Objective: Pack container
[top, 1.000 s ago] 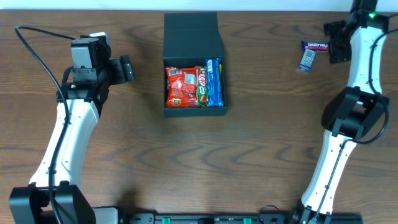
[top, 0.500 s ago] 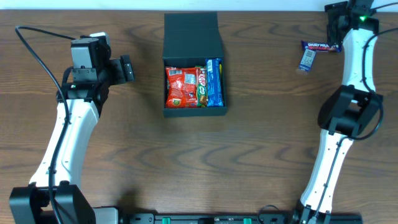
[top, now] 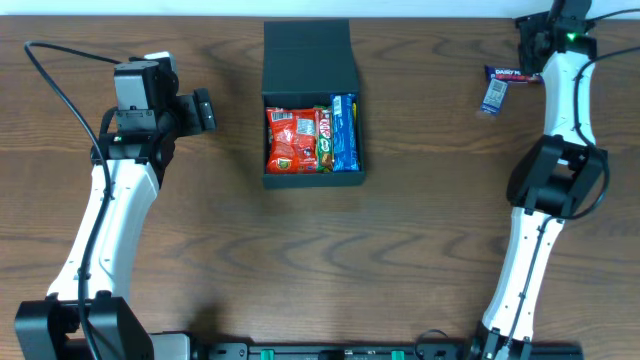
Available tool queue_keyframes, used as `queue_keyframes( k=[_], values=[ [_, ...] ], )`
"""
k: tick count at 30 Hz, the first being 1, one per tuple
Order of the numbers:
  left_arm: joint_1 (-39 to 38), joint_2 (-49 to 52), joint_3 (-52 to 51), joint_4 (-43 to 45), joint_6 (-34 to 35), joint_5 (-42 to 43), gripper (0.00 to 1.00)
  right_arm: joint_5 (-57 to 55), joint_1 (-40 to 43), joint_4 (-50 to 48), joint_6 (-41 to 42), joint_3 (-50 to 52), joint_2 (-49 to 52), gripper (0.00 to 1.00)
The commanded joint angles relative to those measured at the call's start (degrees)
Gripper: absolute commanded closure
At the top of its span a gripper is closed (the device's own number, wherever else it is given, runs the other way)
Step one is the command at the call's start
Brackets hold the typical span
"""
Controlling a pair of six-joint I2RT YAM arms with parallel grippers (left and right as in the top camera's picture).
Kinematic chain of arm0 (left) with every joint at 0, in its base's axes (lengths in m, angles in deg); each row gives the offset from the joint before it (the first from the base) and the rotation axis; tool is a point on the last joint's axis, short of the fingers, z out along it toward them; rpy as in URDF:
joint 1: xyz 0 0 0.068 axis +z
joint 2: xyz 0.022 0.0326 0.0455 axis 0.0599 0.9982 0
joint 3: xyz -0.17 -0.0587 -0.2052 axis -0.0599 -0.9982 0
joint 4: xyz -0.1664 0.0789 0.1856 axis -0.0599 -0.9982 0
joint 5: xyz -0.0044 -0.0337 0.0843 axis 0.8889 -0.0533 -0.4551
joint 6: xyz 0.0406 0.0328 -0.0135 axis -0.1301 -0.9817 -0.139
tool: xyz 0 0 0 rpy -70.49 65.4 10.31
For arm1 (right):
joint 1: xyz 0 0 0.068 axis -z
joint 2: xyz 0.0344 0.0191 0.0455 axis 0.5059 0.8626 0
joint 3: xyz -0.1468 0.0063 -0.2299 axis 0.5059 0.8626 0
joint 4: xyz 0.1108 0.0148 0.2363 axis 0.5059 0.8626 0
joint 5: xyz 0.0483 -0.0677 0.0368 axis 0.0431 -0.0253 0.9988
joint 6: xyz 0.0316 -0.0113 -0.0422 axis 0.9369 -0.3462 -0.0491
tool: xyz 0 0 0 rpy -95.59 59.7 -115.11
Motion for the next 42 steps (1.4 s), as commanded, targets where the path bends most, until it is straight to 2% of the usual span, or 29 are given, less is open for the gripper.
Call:
queue_keyframes(
  k=[1,12,26,36,42],
  values=[
    [0.22,0.31,-0.33,0.02,0.48,-0.04,0.04,-0.22,-0.37,0.07,-0.57,-0.94,1.18,0.28],
    [0.22,0.31,-0.33,0.02,0.48,-0.04,0.05,-1.27,0.39,4.83,2.45,-0.92,1.33,0.38],
    [0.22,0.33,-0.33,0.02,0.48,-0.04,0.05,0.11,1.09,11.82,6.95,-0.92,1.33,0.41],
    [0.22,0.33,-0.33,0.02,0.46,-0.04,0.05,2.69,1.07,20.17,6.84,-0.92,1.33,0.42],
    [0.22,0.31,-0.33,0.00,0.46,-0.04,0.05,5.25,1.07,22.82,3.17,-0.92,1.33,0.43]
  ],
)
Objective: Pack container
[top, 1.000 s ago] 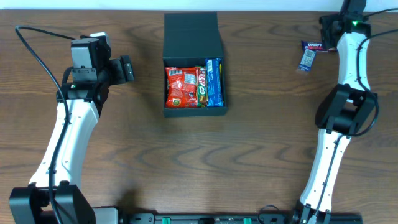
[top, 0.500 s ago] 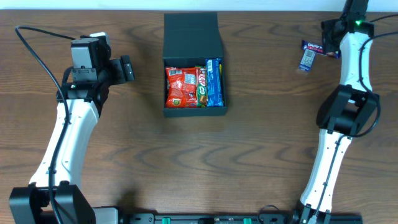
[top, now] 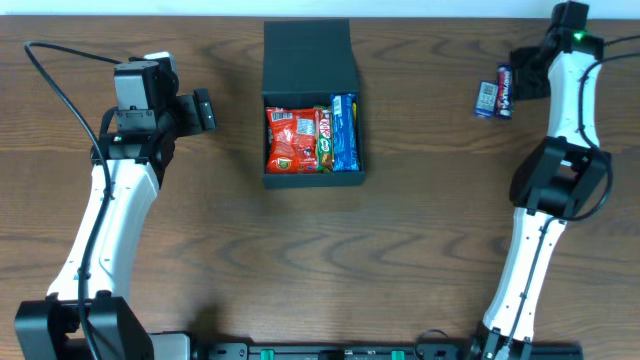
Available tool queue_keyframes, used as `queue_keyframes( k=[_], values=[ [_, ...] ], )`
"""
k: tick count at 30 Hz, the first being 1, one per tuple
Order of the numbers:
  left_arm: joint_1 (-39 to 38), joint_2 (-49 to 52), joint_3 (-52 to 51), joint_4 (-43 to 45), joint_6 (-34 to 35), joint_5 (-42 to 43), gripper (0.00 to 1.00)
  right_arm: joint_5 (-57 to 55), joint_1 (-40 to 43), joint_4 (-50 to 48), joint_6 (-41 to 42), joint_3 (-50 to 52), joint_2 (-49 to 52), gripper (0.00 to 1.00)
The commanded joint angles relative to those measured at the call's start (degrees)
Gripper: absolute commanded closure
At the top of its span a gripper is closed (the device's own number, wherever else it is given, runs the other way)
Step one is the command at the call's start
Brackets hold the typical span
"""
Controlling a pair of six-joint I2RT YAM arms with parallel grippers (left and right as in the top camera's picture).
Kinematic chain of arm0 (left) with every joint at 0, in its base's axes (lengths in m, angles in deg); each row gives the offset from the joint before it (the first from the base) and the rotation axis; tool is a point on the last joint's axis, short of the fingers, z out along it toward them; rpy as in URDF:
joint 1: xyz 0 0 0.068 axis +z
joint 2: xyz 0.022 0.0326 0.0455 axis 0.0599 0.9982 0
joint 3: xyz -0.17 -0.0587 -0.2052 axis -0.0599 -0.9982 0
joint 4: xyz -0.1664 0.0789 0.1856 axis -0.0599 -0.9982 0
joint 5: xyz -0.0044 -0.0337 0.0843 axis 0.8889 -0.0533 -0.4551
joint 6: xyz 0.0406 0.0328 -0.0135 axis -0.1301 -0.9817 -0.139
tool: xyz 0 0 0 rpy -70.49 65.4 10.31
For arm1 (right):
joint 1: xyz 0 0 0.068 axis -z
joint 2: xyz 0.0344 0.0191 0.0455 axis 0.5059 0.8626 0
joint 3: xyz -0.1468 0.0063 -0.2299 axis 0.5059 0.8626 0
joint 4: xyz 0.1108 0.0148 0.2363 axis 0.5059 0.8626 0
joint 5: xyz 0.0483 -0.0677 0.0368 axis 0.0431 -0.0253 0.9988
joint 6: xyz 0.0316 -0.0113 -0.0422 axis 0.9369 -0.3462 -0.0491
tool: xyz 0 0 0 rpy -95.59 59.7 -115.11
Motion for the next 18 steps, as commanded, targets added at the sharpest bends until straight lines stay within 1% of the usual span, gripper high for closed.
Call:
queue_keyframes(
  k=[1,5,8,11,14,15,17,18],
  values=[
    [0.22,0.31,-0.33,0.02,0.44,-0.04,0.05,2.23,0.15,1.01,-2.12,0.44,1.14,0.43],
    [0.22,0.31,-0.33,0.02,0.44,-0.02,0.04,1.95,0.15,1.90,-5.55,0.39,0.66,0.47],
    [0.22,0.31,-0.33,0.02,0.44,-0.04,0.04,-1.11,0.15,3.37,-8.81,0.39,-1.01,0.44],
    [0.22,0.31,-0.33,0.04,0.44,-0.02,0.05,-4.31,0.15,4.85,-13.81,0.37,-3.37,0.43],
    [0.22,0.31,-0.33,0.07,0.44,-0.02,0.05,-5.11,0.15,5.90,-21.68,0.37,-6.23,0.36],
    [0.22,0.31,-0.33,0.09,0.44,-0.02,0.04,-5.14,0.07,6.58,-25.18,0.37,-7.28,0.31],
    [0.22,0.31,-0.33,0.11,0.44,-0.02,0.05,-5.14,-0.13,7.67,-31.10,0.37,-8.72,0.24],
    [0.22,0.31,-0.33,0.11,0.44,-0.02,0.05,-5.14,-0.24,8.37,-33.29,0.37,-9.25,0.23]
  ],
)
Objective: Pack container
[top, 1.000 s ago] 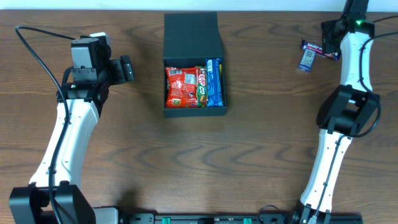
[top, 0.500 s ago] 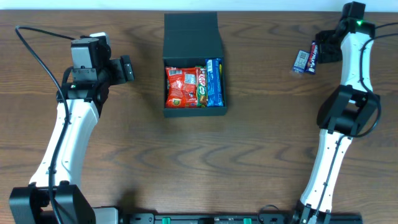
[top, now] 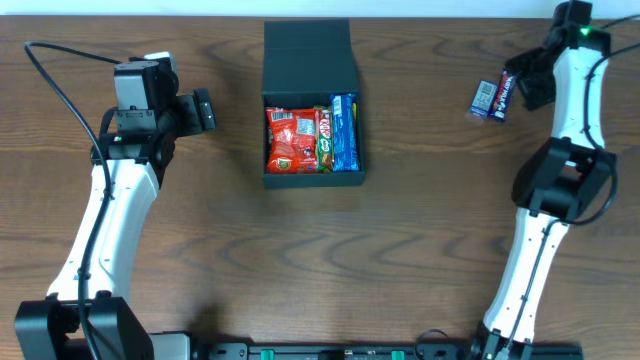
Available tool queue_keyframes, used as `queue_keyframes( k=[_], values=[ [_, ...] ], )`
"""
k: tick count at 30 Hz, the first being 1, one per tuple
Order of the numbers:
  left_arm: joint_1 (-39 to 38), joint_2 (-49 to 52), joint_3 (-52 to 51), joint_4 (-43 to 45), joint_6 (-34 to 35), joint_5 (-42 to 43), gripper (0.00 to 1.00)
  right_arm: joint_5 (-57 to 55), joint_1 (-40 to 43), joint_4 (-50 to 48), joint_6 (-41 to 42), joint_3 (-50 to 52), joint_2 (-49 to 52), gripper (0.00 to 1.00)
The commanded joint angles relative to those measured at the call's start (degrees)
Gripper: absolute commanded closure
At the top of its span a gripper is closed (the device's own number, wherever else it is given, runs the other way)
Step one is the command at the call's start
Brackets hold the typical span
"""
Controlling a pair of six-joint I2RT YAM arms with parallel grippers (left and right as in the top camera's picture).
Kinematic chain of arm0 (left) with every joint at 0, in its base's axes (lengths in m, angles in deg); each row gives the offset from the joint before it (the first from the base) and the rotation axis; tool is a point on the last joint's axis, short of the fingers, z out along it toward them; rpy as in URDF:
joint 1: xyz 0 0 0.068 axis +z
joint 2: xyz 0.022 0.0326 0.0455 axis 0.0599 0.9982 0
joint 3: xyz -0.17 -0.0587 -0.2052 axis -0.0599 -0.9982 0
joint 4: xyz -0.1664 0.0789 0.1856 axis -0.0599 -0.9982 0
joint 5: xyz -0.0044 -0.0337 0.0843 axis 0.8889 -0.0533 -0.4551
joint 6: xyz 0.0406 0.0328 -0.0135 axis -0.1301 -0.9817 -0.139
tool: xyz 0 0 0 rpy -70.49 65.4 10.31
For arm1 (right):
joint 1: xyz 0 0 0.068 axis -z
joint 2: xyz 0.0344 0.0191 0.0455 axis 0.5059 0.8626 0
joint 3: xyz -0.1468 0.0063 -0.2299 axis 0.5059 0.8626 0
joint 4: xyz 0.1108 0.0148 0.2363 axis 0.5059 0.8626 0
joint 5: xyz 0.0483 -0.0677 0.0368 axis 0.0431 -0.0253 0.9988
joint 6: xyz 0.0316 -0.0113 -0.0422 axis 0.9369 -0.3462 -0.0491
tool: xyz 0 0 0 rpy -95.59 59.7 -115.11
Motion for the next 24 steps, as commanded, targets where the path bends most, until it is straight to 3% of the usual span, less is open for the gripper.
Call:
queue_keyframes(
  k=[1,4,5,6,8,13,21,24],
  values=[
    [0.22,0.31,-0.33,0.09,0.44,-0.02,0.05,-1.64,-0.39,1.66,-13.29,0.17,-5.97,0.23],
    [0.22,0.31,-0.33,0.09,0.44,-0.02,0.04,-1.03,-0.81,4.24,-18.16,0.17,-6.78,0.31],
    [0.22,0.31,-0.33,0.09,0.44,-0.02,0.05,-0.74,-0.92,5.42,-19.23,0.17,-7.06,0.28],
    [0.22,0.31,-0.33,0.09,0.44,-0.02,0.05,-0.44,-0.98,6.51,-19.32,0.17,-7.23,0.03],
    [0.22,0.31,-0.33,0.17,0.44,-0.02,0.04,2.14,-0.98,9.01,-20.37,0.17,-7.54,0.02],
    [0.22,0.31,-0.33,0.66,0.39,-0.02,0.05,5.46,-1.81,9.35,-35.89,0.17,-7.61,0.15],
    [0.22,0.31,-0.33,0.63,0.39,-0.02,0.04,-7.67,-5.03,3.96,-42.40,0.22,-7.23,0.09],
    [0.22,0.31,-0.33,0.59,0.42,-0.02,0.05,-7.72,-4.83,0.28,-41.94,0.33,-6.80,0.13]
  ],
)
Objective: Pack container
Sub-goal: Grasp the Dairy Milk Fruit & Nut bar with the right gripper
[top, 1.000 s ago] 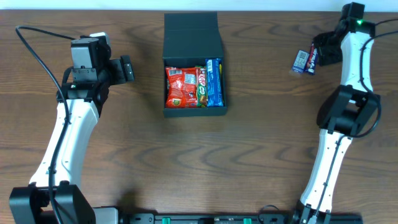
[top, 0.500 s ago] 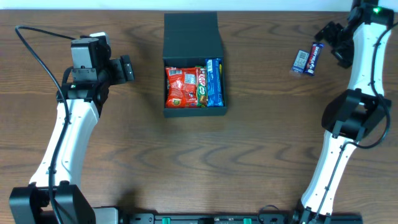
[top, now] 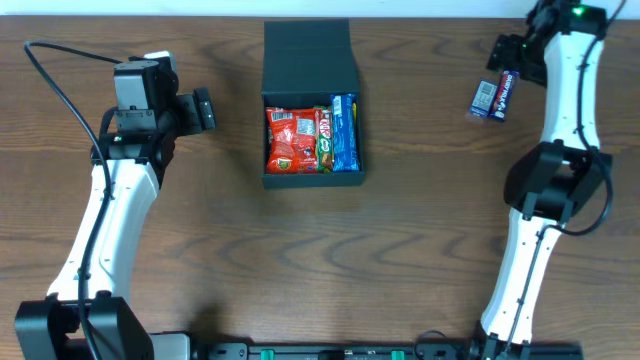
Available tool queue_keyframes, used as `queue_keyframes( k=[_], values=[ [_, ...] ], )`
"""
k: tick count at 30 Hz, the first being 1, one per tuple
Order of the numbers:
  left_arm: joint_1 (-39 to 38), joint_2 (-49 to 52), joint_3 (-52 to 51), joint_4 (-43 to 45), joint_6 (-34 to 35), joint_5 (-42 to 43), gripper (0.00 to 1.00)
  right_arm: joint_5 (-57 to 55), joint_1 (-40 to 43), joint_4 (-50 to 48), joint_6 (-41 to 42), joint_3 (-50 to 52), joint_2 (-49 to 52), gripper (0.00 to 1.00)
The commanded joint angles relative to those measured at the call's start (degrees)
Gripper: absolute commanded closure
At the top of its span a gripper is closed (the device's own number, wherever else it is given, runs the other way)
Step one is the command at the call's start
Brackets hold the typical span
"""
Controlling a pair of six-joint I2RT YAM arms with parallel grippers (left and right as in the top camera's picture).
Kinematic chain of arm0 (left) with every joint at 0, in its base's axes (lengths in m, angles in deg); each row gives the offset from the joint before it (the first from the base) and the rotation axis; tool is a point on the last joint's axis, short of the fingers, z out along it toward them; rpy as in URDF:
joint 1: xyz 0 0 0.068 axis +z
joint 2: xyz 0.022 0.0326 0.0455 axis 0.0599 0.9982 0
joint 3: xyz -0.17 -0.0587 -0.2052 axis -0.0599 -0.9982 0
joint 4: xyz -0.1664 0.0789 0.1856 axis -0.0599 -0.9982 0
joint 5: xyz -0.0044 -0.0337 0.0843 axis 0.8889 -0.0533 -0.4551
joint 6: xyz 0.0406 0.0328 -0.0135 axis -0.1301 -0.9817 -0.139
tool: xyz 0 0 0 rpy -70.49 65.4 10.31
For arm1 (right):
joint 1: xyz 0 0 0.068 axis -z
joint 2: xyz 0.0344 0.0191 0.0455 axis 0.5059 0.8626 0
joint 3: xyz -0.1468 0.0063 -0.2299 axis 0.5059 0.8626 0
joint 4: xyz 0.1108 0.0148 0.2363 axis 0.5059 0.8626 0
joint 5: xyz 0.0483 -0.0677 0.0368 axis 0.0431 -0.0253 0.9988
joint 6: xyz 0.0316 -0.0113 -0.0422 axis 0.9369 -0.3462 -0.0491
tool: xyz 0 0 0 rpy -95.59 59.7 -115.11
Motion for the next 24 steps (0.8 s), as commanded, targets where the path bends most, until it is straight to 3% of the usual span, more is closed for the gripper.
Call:
queue_keyframes(
  k=[1,10,24],
  values=[
    [0.22,0.31,-0.33,0.17,0.42,-0.02,0.05,-3.02,0.59,-2.36,-1.44,0.28,-0.33,0.14],
    [0.22,0.31,-0.33,0.20,0.42,-0.02,0.04,-0.74,1.79,-4.44,-0.22,0.28,3.48,0.16],
    [0.22,0.33,-0.33,0.15,0.42,-0.02,0.04,0.85,2.01,-4.57,-0.63,0.28,6.75,0.28]
  ],
)
